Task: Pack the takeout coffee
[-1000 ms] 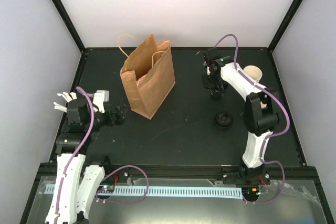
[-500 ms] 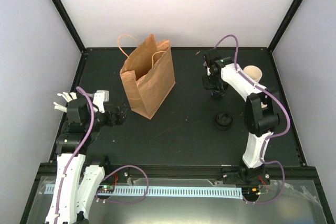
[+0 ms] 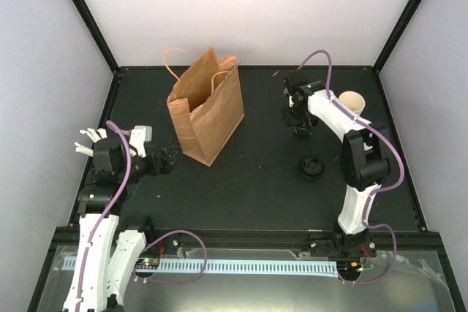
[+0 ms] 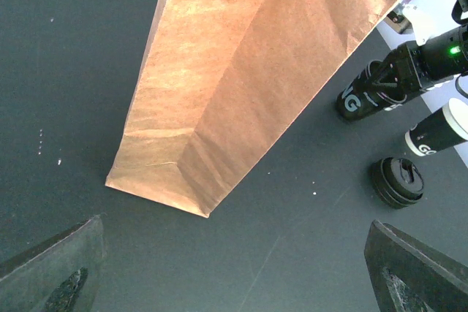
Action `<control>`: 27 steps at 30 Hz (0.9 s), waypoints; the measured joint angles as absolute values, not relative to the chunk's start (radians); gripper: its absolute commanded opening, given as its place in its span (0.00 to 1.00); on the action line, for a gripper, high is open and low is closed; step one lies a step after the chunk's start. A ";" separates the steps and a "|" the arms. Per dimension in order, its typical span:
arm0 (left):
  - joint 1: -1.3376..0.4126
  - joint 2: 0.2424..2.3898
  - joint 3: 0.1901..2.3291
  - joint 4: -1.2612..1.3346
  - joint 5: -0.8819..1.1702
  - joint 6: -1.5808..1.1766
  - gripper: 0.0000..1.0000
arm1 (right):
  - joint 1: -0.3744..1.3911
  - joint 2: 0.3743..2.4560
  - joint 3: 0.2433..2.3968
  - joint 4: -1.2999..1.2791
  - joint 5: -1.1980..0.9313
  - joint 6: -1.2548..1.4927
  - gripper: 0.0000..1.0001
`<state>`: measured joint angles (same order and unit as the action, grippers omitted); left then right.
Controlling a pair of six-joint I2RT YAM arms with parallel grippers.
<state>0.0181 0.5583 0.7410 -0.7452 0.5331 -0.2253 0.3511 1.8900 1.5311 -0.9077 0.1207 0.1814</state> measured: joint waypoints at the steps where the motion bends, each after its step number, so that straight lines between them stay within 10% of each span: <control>1: 0.018 0.558 0.741 -0.745 0.533 -0.225 0.99 | 0.351 1.890 1.531 -0.908 0.121 0.181 0.09; 27: 0.018 0.559 0.741 -0.745 0.533 -0.225 0.99 | 0.351 1.890 1.518 -0.905 0.121 0.182 0.18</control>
